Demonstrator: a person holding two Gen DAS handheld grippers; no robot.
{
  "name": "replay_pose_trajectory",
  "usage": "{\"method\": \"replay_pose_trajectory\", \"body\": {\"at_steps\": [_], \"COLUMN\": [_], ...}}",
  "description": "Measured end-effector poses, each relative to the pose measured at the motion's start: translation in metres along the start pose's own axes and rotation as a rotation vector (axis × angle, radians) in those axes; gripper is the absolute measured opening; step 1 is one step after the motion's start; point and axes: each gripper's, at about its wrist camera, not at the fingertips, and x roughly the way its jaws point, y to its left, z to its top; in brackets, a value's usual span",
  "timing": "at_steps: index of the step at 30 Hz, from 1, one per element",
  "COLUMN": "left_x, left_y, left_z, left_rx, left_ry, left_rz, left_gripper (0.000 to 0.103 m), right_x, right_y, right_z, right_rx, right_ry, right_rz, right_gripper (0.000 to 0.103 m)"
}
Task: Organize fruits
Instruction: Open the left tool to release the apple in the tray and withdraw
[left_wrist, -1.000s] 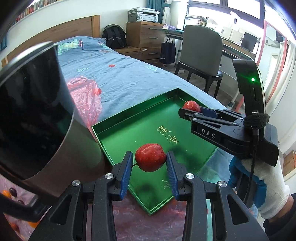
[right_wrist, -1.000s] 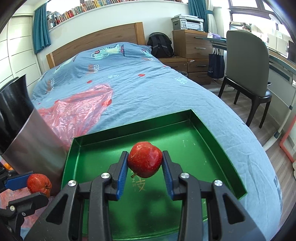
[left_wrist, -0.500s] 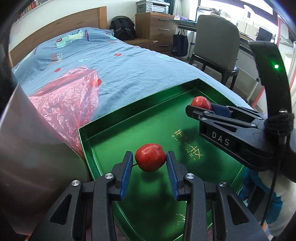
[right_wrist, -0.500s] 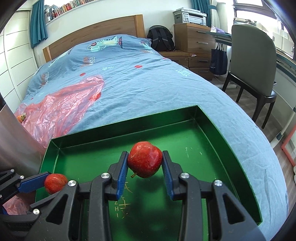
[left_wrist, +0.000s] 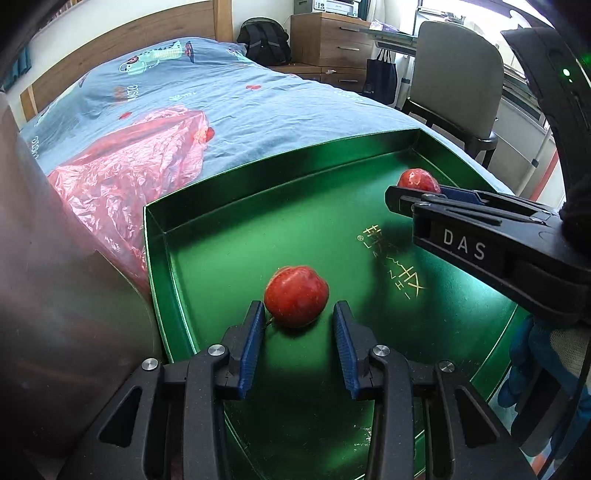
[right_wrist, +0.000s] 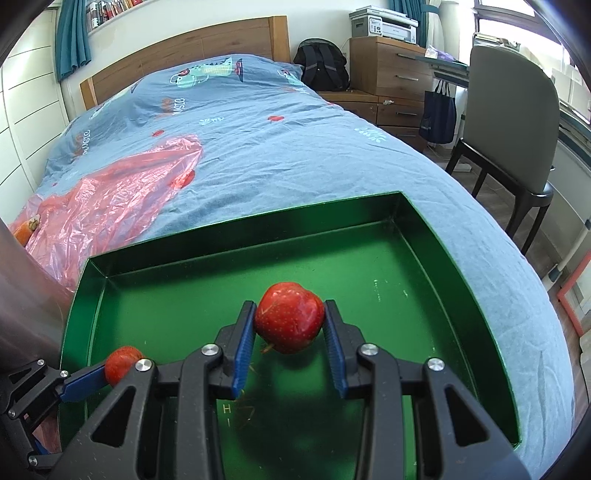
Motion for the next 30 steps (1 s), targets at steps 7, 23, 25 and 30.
{"method": "replay_pose_trajectory", "body": {"at_steps": [7, 23, 25, 30], "left_x": [-0.001, -0.048, -0.057, -0.081], "left_y": [-0.002, -0.010, -0.009, -0.005], "left_z": [0.000, 0.015, 0.016, 0.015], "left_rx": [0.005, 0.062, 0.058, 0.059], "left_ry": [0.019, -0.054, -0.061, -0.088], "left_rz": [0.006, 0.028, 0.027, 0.032], "left_gripper": [0.034, 0.050, 0.051, 0.051], "right_x": [0.013, -0.034, -0.045, -0.072], "right_y": [0.000, -0.006, -0.006, -0.007], "right_z": [0.001, 0.005, 0.006, 0.007], "right_rx": [0.010, 0.041, 0.044, 0.051], "right_ry": [0.077, -0.014, -0.025, -0.049], "right_rz": [-0.038, -0.062, -0.068, -0.081], "right_gripper": [0.000, 0.065, 0.067, 0.067]}}
